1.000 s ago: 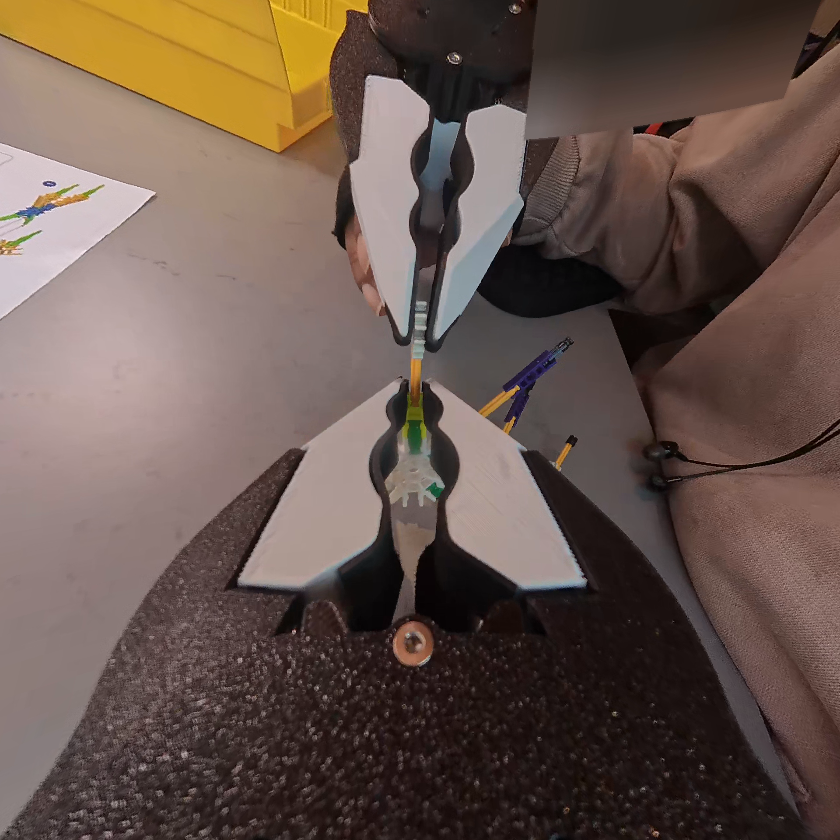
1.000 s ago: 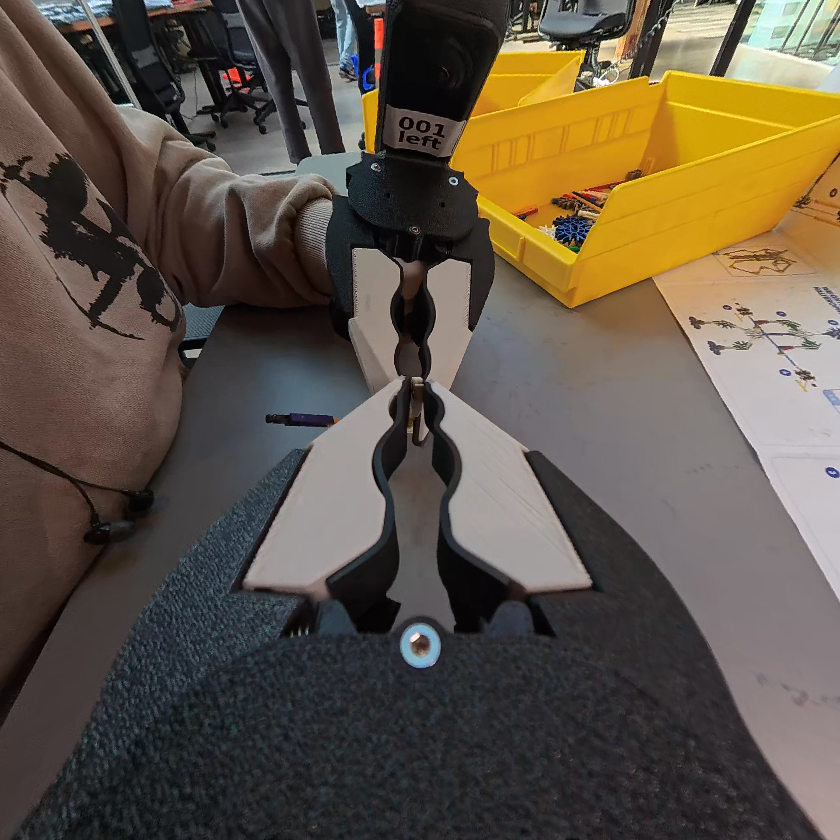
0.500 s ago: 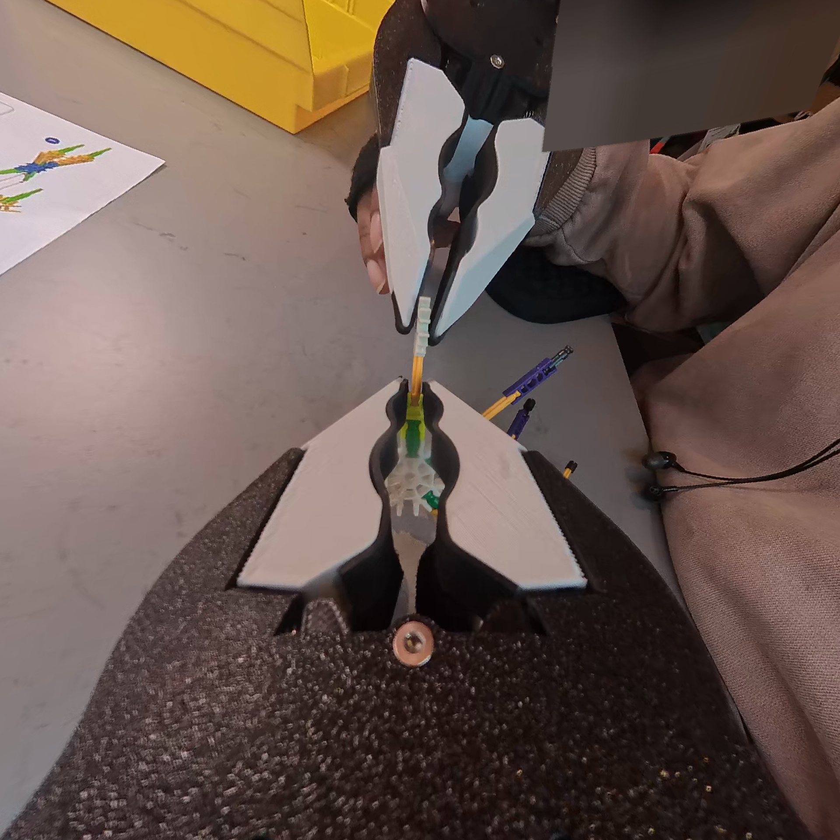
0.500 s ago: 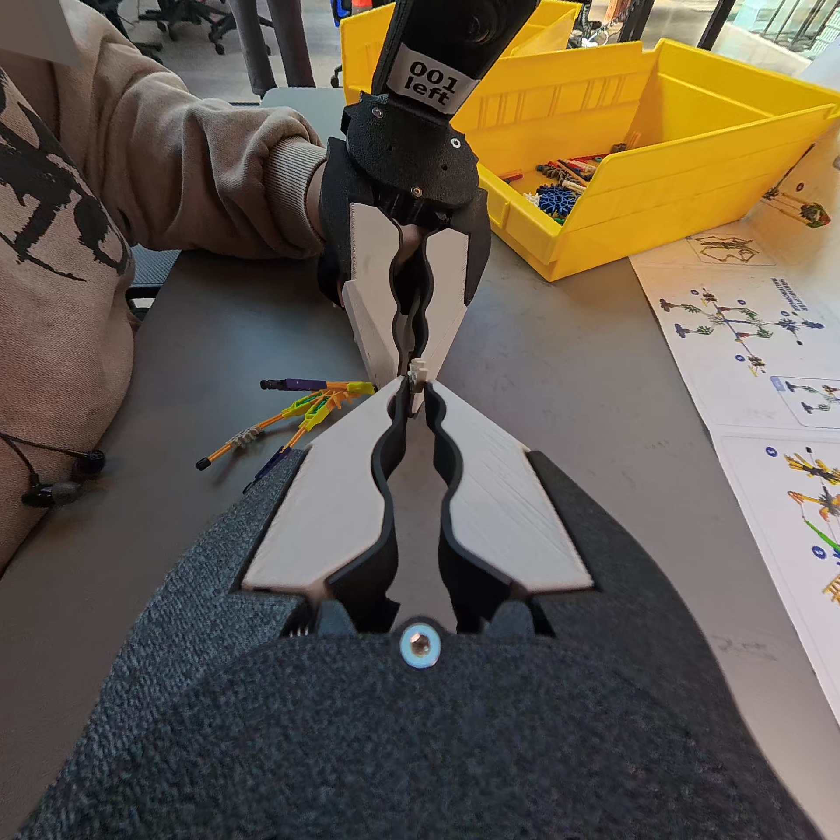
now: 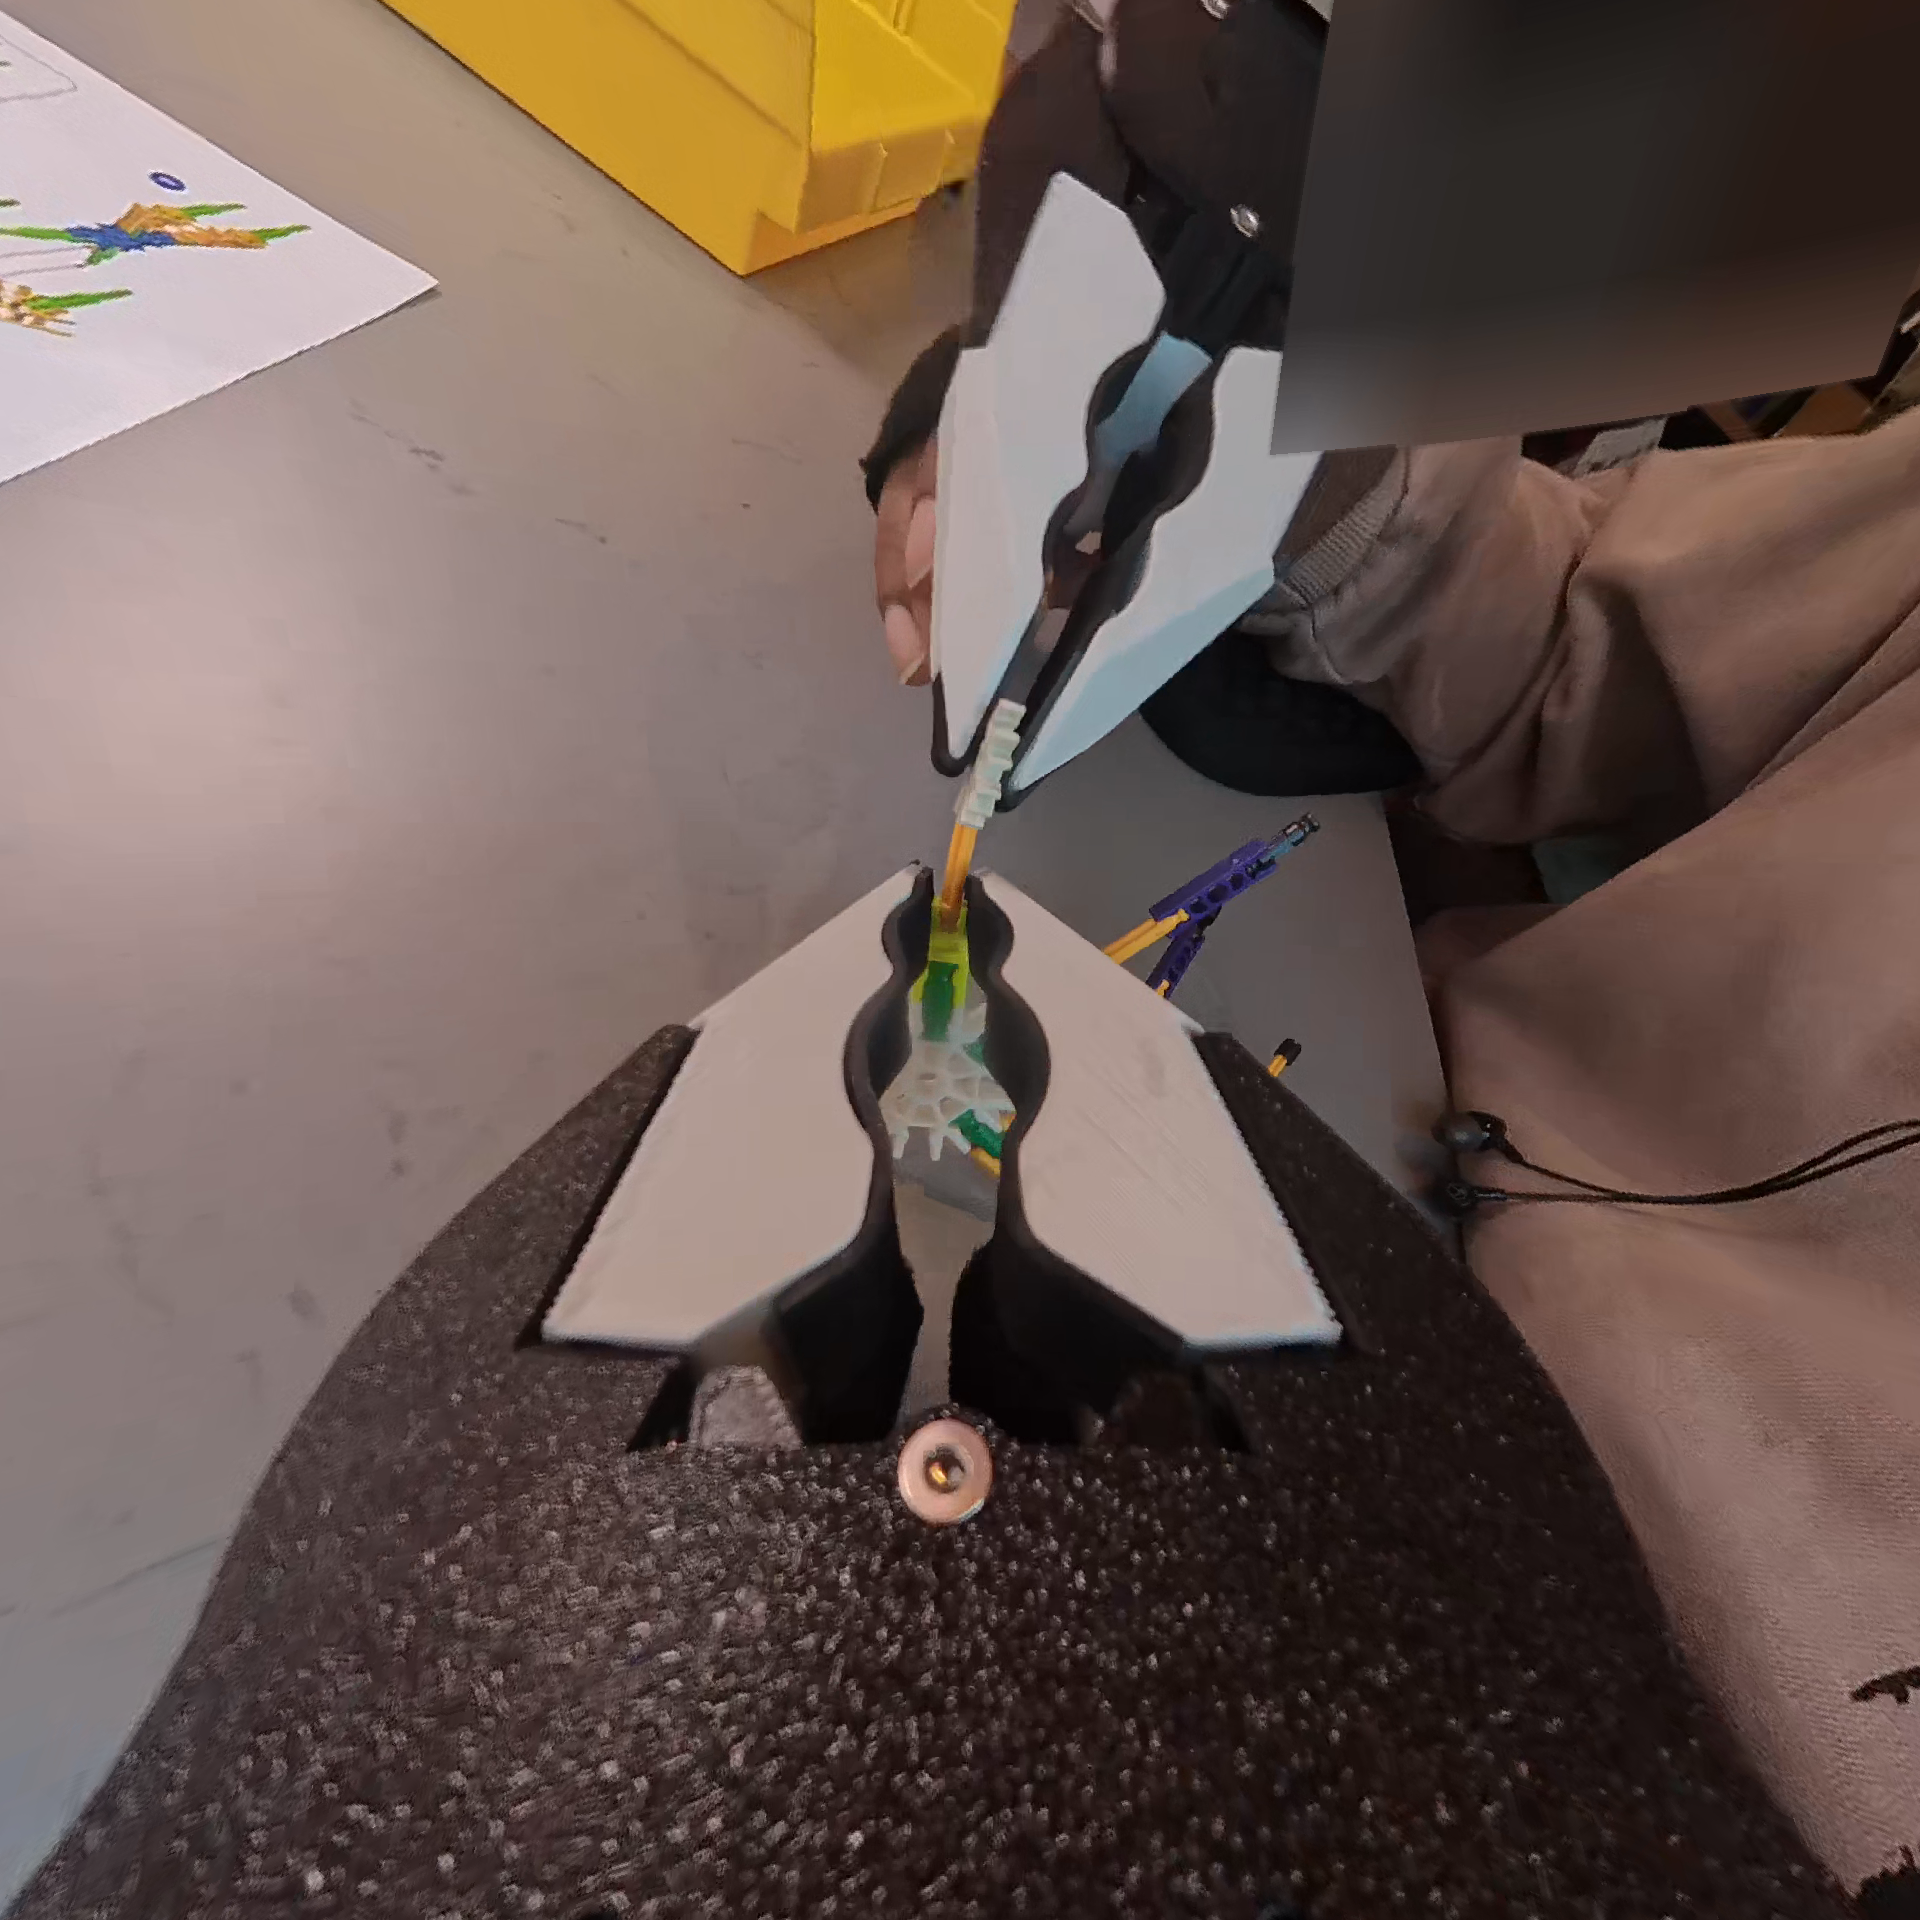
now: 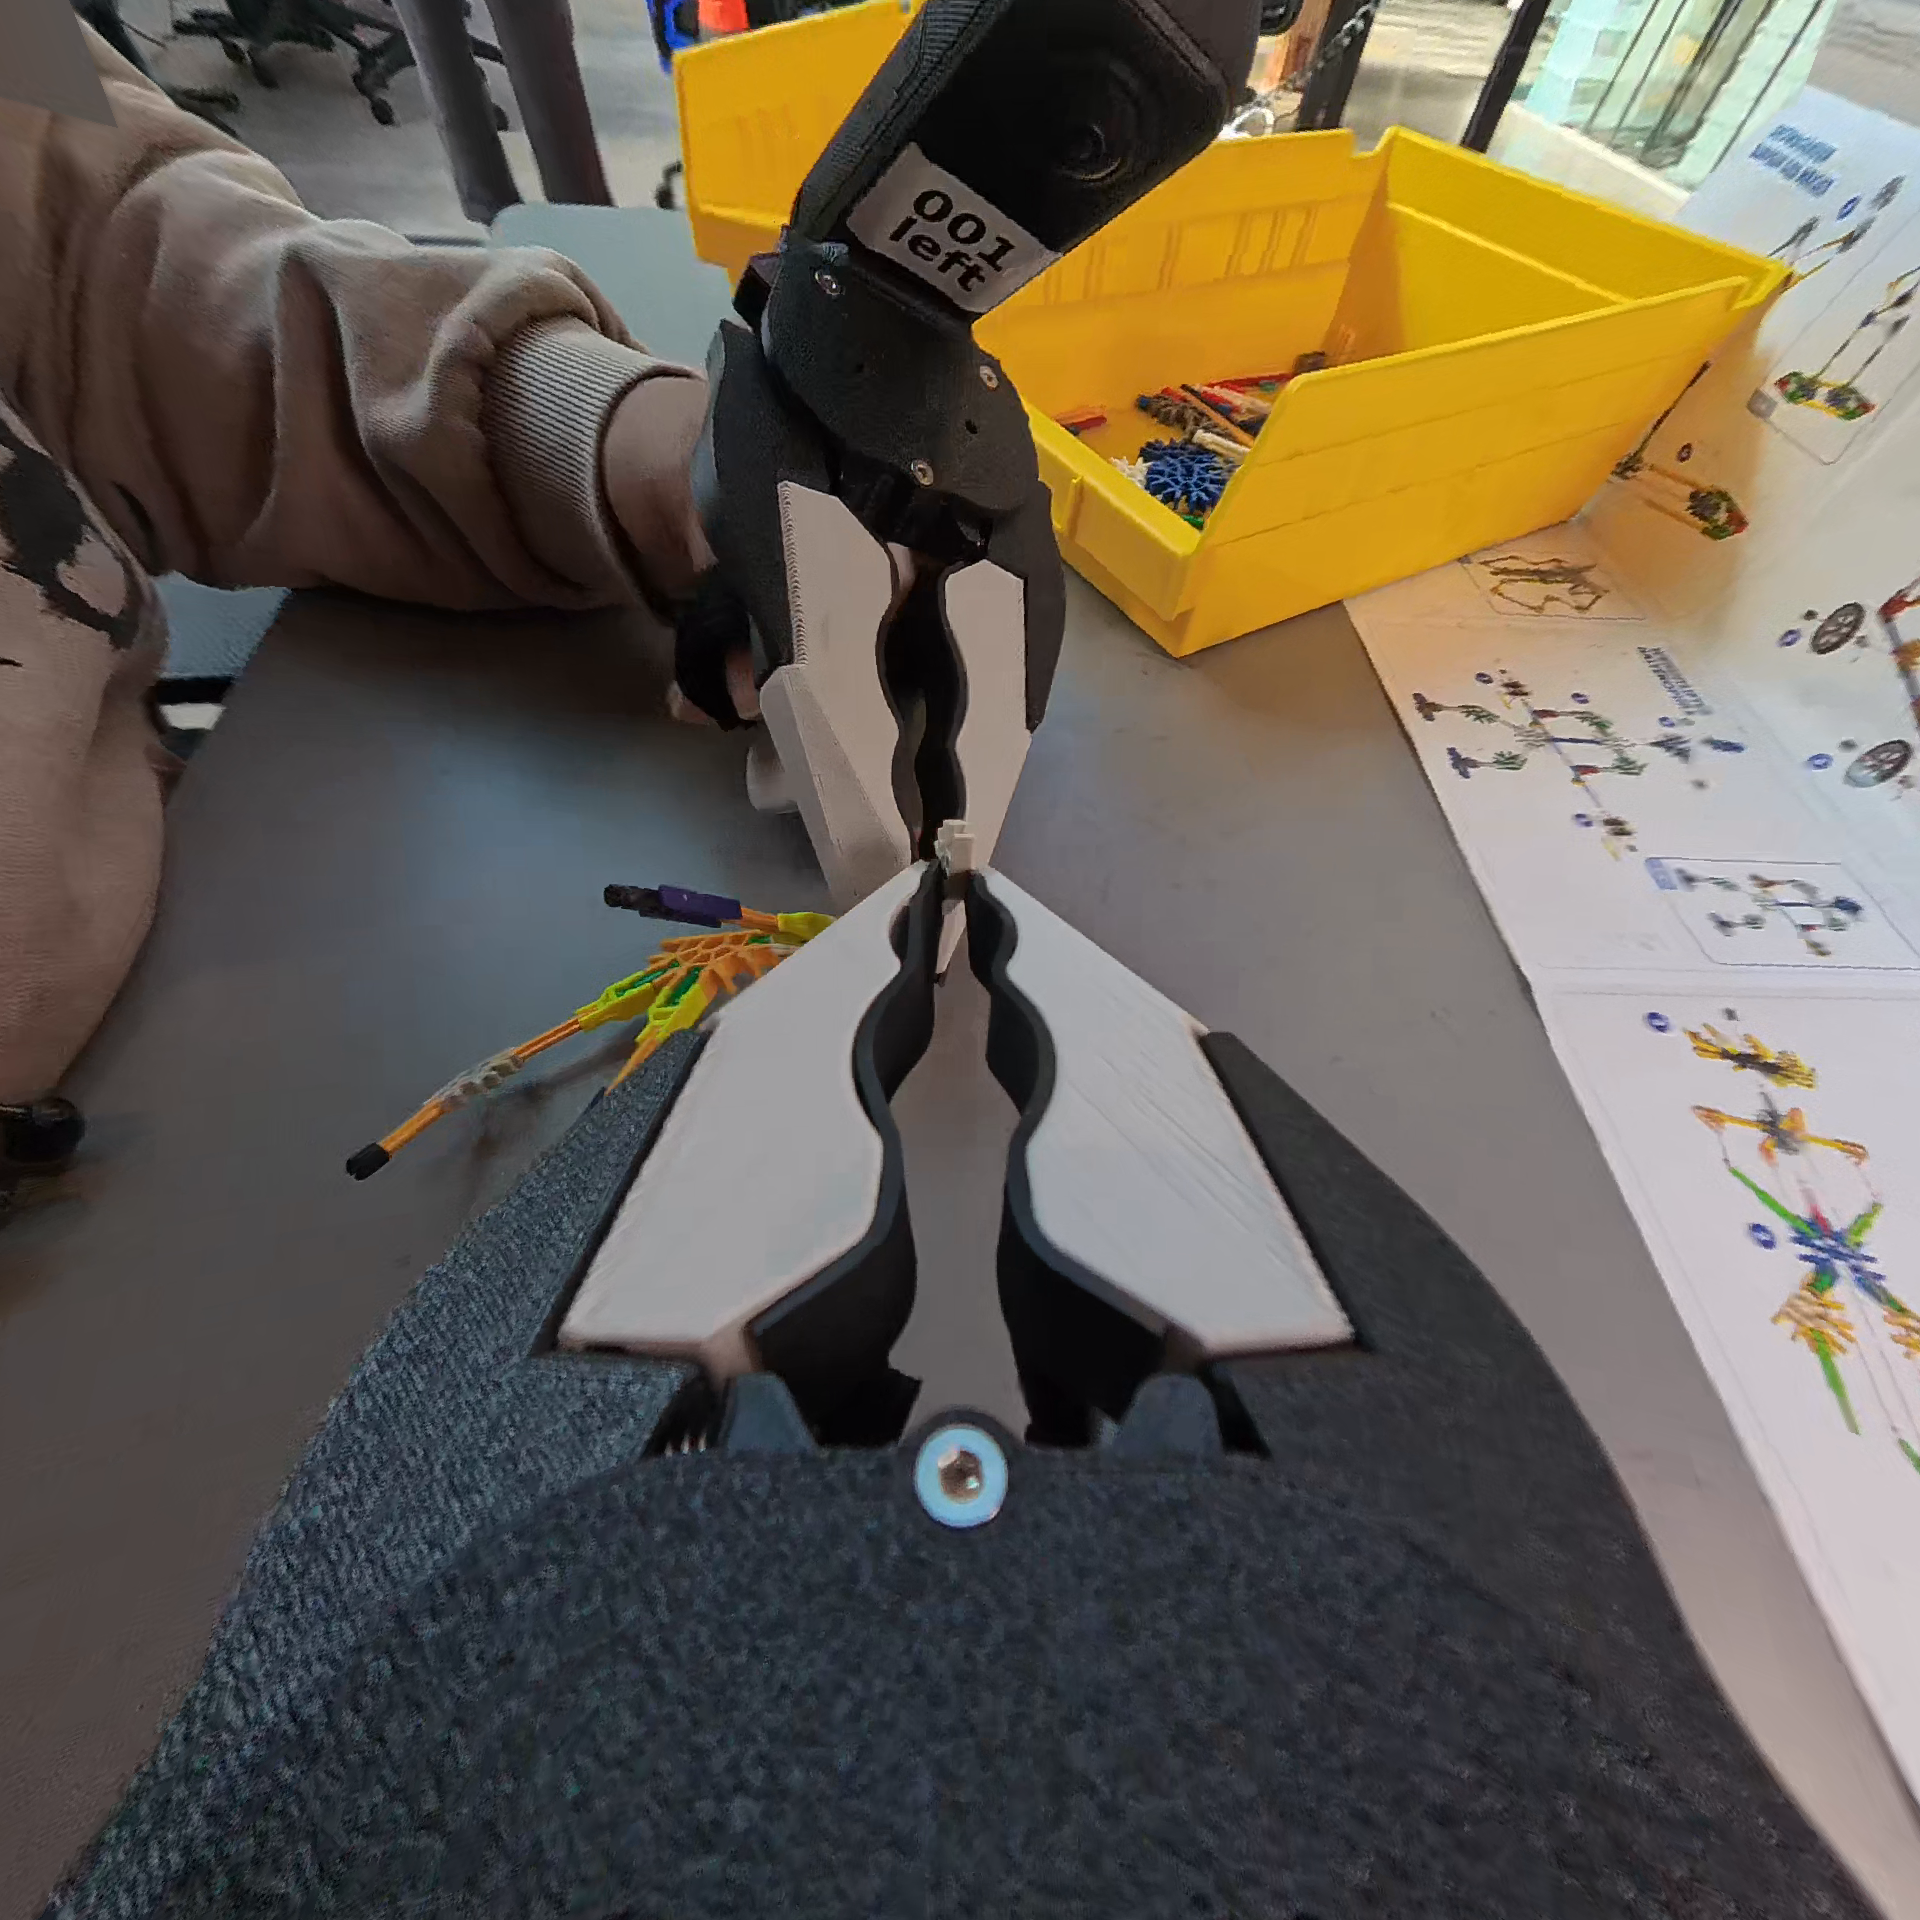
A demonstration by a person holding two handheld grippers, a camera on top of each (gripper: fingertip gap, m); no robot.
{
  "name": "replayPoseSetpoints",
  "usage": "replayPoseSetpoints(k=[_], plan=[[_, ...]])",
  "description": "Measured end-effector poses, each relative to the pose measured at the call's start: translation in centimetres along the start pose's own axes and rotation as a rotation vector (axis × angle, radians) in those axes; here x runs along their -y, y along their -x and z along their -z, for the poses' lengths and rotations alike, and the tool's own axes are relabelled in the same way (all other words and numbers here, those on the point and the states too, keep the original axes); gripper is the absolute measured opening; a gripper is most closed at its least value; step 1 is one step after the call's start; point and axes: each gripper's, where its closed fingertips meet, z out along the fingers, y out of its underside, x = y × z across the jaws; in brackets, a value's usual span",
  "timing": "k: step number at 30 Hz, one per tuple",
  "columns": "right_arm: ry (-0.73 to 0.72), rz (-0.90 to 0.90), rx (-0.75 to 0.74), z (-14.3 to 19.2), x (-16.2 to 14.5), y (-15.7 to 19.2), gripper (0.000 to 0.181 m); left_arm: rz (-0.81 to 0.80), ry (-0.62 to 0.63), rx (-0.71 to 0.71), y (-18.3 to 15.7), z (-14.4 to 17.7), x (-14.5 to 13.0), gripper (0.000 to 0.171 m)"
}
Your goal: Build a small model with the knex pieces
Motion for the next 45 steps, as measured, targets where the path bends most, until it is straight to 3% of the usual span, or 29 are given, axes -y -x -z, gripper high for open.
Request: replayPoseSetpoints(k=[3,6,12,15,17,22,26,32,34,36,41,45], plan=[[0.078,0.268,-0.224,-1.1,-0.1,-1.3,0.002,0.099,-0.026,0.044,1.4,0.3,0.2,0.004],[0.169,0.502,-0.337,-2.0,-0.7,-1.7,0.002,0.198,-0.029,0.048,1.7,-0.2,0.0,0.004],[0.177,0.799,-0.47,-2.1,-0.2,-1.9,0.002,0.342,-0.079,-0.004,1.9,0.3,0.3,0.004],[0.143,0.837,-0.566,-1.7,1.0,-2.3,0.002,0.389,-0.155,-0.062,1.5,0.9,1.5,0.004],[0.104,0.722,-0.581,-1.5,1.5,-2.7,0.002,0.349,-0.192,-0.054,1.5,1.3,2.2,0.004],[-0.206,-0.154,-0.323,-0.2,2.7,-4.4,0.002,-0.037,-0.174,0.102,0.3,1.3,3.2,0.005],[-0.392,-0.557,-0.121,1.4,3.1,-5.5,0.002,-0.299,-0.07,0.189,-1.5,-0.5,2.4,0.005],[-0.41,-0.521,0.038,2.4,4.1,-3.9,0.002,-0.117,-0.028,0.181,0.9,-0.5,0.9,0.007],[-0.404,-0.488,0.076,2.2,4.3,-3.1,0.001,-0.11,-0.062,0.159,0.9,-0.1,1.5,0.025],[-0.403,-0.473,0.093,2.0,4.5,-2.6,0.002,-0.108,-0.131,0.11,0.3,0.8,2.7,0.028],[-0.376,-0.458,0.147,1.4,4.4,-1.4,0.002,-0.074,-0.318,-0.015,-1.4,3.2,5.4,0.02],[-0.359,-0.441,0.156,1.1,4.3,-1.0,0.002,-0.102,-0.342,-0.017,-1.6,3.6,5.7,0.009]])
